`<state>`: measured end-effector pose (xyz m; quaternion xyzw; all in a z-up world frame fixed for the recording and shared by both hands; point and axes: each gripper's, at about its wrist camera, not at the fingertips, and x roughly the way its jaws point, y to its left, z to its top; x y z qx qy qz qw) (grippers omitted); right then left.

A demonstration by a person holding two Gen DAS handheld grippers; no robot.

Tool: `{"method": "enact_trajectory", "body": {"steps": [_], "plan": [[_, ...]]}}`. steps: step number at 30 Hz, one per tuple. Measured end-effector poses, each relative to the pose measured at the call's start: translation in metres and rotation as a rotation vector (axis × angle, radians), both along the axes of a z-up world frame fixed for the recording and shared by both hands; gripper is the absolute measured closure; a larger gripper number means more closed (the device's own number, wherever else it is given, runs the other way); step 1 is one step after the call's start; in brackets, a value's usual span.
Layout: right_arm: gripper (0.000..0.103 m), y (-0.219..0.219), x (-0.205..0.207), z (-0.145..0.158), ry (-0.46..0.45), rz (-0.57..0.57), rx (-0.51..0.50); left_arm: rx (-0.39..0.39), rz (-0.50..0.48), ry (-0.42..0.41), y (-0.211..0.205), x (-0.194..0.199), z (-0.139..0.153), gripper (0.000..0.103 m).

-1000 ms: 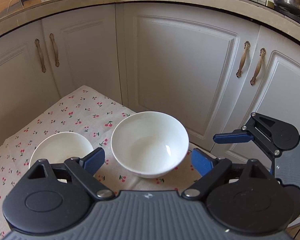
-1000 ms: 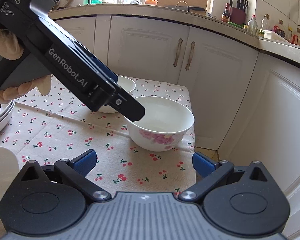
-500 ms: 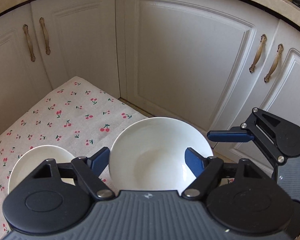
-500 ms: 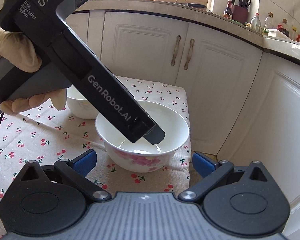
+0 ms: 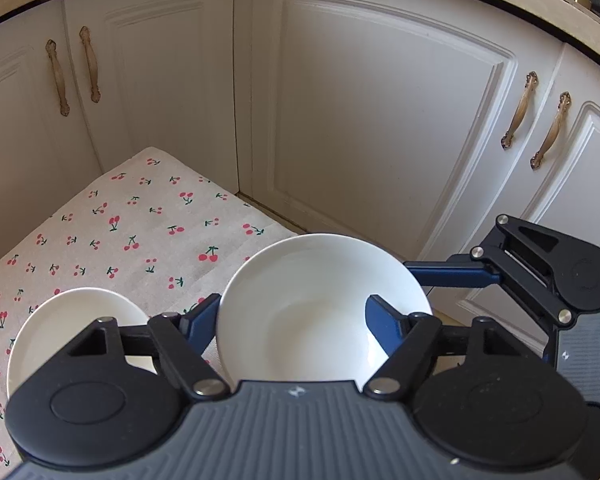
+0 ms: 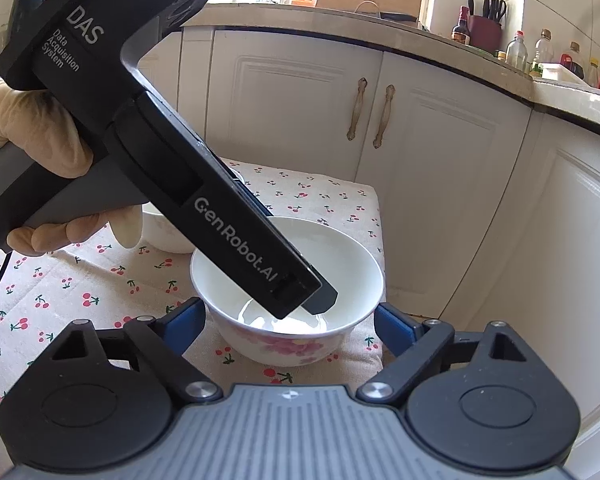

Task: Organize plates and bowls
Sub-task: 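Lift and carry the bowl with the left gripper toward the placed bowl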

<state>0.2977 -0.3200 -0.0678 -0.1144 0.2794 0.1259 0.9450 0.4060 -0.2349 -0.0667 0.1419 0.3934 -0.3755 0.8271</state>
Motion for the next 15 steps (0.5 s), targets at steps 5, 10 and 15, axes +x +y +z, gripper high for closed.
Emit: {"method": "enact_trajectory", "body": {"steps": [5,10,15], "plan": [[0.01,-0.0004,0.0016,0.0006,0.006,0.0,0.004,-0.011,0.002,0.007,0.0011,0.0013,-0.0005,0.027],[0.01,-0.0002,0.002,-0.0003,0.005,-0.001,0.006,-0.016,-0.001,0.013,0.0019,0.0023,-0.0004,0.027],[0.01,-0.0005,0.0031,0.0003,0.009,0.001,0.009,-0.013,-0.006,0.013,0.0013,0.003,-0.0014,0.027]]}}
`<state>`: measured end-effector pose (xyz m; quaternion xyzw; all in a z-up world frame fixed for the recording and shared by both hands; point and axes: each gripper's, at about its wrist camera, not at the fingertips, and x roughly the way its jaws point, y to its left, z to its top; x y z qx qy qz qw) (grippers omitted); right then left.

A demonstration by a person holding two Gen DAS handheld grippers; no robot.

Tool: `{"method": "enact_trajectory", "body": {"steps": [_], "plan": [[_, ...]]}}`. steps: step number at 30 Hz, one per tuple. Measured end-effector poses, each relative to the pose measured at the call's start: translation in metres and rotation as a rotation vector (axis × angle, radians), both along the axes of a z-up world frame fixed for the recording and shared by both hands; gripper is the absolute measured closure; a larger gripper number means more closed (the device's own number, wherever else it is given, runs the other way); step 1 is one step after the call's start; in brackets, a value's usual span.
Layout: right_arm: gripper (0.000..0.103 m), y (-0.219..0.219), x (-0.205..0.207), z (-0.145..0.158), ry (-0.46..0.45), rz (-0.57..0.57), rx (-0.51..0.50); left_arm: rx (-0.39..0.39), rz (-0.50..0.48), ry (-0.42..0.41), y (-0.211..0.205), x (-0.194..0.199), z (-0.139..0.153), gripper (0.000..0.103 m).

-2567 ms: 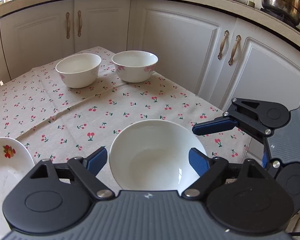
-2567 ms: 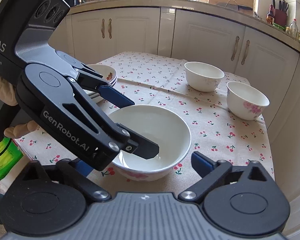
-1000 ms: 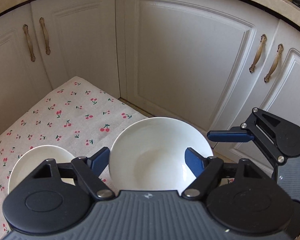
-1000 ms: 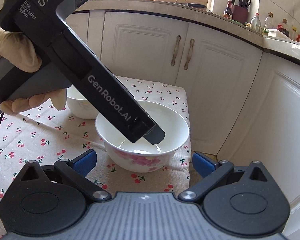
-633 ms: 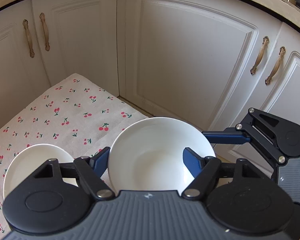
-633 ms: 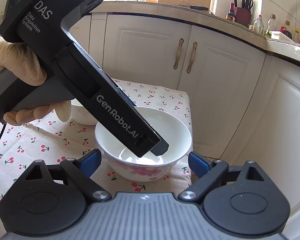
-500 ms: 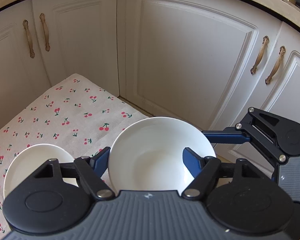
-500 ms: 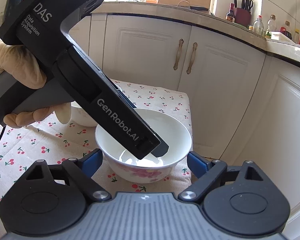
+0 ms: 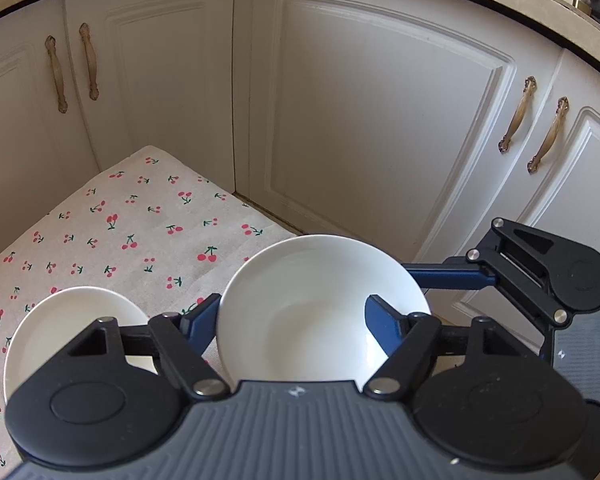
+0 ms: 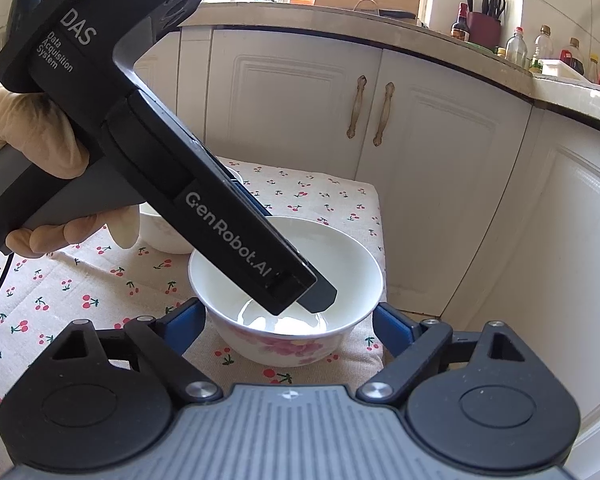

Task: Organize plates and bowls
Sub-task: 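Lift and carry the bowl with the left gripper toward the placed bowl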

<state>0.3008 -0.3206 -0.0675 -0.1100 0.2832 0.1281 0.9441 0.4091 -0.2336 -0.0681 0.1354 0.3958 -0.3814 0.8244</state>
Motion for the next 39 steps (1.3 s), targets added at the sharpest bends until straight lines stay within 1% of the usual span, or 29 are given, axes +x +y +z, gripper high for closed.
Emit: {"method": "enact_trajectory", "body": {"steps": [6,21,28,39], "plan": [[0.01,-0.001,0.001,0.0,0.005,0.0,0.004,0.0,0.004,0.012,-0.001,0.001,-0.004,0.027],[0.009,0.002,-0.001,0.003,0.016,-0.004,0.002,-0.007,-0.003,0.019,-0.001,-0.003,-0.002,0.028],[0.009,0.008,-0.019,0.015,0.022,0.008,0.003,-0.003,-0.009,0.009,0.005,-0.027,0.01,0.028],[0.009,0.03,-0.069,0.047,0.035,0.045,-0.005,-0.013,0.001,-0.006,0.031,-0.083,0.042,0.028]]}}
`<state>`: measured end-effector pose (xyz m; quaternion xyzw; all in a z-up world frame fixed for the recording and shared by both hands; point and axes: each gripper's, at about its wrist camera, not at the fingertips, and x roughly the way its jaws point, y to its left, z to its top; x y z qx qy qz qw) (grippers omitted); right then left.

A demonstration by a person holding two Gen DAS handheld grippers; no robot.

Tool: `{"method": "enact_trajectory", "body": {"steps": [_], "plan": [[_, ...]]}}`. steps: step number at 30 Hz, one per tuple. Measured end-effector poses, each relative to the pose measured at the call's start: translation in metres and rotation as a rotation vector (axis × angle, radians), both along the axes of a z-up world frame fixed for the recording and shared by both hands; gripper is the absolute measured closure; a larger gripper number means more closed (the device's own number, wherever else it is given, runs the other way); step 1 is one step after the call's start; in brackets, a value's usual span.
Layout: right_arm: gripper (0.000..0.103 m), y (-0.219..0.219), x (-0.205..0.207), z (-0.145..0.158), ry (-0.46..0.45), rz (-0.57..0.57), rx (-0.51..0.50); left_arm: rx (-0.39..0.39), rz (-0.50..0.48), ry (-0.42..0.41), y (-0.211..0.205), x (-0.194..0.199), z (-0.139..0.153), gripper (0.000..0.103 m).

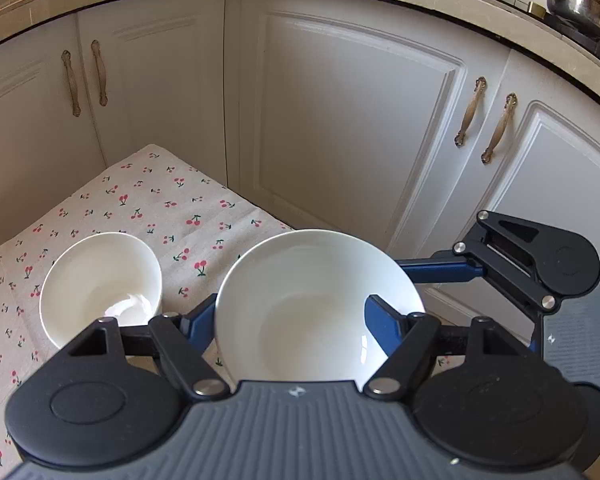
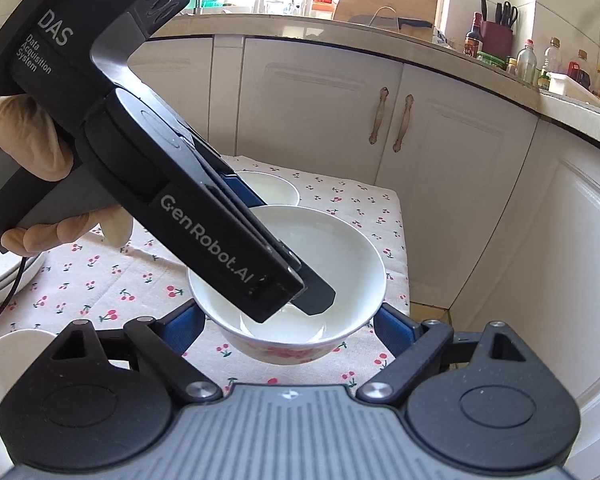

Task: Organize plates and bowls
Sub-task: 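Lift and carry the bowl with the left gripper toward the placed bowl, then lower the bowl into the other bowl and open the left gripper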

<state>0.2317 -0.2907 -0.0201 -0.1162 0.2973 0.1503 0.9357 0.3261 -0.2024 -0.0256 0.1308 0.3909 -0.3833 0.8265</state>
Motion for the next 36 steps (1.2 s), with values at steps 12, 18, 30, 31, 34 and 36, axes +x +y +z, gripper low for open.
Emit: {"method": "enact_trajectory", "body": {"steps": [12,18,30,31,34,36], "plan": [[0.009,0.023,-0.059,0.027,-0.018,0.052,0.007,-0.019,0.02,-0.019,0.029,-0.062,0.023,0.027],[0.009,0.035,-0.083,0.034,-0.019,0.07,0.007,-0.033,0.027,-0.025,0.045,-0.09,0.029,0.027],[0.009,0.058,-0.114,0.028,0.008,0.119,0.03,-0.049,0.079,-0.02,0.077,-0.13,0.025,0.027],[0.009,0.06,-0.116,0.026,0.011,0.126,0.033,-0.048,0.082,-0.017,0.08,-0.131,0.023,0.027],[0.009,0.065,-0.12,0.02,0.025,0.138,0.033,-0.045,0.096,-0.002,0.086,-0.134,0.017,0.027],[0.009,0.067,-0.12,0.016,0.038,0.142,0.036,-0.041,0.101,0.001,0.088,-0.136,0.013,0.027]]}}
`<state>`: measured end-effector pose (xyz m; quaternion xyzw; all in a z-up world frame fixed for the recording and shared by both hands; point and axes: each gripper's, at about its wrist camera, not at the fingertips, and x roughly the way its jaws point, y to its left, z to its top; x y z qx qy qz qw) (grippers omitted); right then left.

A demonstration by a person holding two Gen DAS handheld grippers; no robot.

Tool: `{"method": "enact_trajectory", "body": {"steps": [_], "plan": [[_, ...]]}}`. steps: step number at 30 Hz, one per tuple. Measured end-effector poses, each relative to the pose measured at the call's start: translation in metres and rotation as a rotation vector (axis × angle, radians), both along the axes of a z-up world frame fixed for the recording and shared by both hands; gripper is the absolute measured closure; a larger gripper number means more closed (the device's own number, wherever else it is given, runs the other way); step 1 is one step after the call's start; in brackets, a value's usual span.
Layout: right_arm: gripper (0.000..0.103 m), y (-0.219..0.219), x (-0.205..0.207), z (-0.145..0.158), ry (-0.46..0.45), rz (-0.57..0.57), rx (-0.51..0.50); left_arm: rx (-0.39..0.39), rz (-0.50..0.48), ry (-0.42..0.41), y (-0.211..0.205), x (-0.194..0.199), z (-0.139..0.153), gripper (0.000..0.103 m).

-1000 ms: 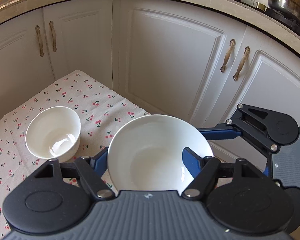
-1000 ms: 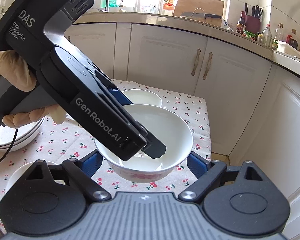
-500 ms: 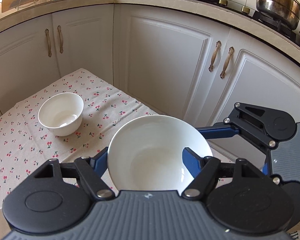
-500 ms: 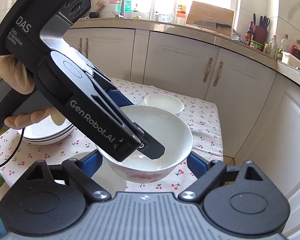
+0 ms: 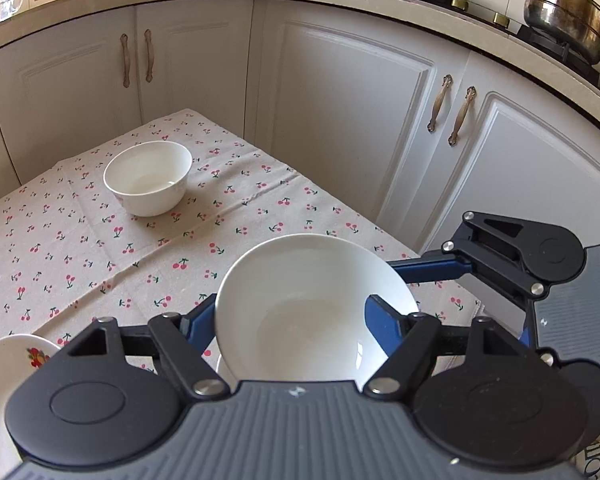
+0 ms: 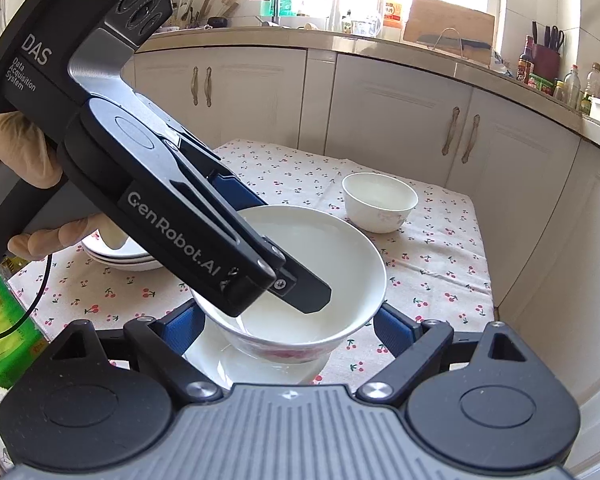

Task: Organize plates and bowls
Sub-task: 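Lower the bowl into the other bowl and open the left gripper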

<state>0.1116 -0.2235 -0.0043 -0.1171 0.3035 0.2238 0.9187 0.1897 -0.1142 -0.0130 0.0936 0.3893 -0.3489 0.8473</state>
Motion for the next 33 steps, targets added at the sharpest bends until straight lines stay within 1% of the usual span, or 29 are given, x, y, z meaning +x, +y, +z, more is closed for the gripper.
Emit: {"method": "enact_trajectory", "body": {"steps": [5,16,24,33], "plan": [[0.009,0.004,-0.002,-0.011,0.035,0.011,0.012,0.007,0.003,0.015,0.005,-0.004,-0.01,0.027],[0.009,0.006,0.003,-0.023,0.073,0.015,0.02,0.02,0.005,0.026,0.006,-0.004,-0.025,0.027],[0.009,0.005,0.005,-0.027,0.086,0.018,0.026,0.037,0.0,0.022,0.005,-0.003,-0.03,0.027],[0.009,0.008,0.006,-0.029,0.091,0.024,0.016,0.03,0.002,0.029,0.007,-0.002,-0.033,0.027]]}}
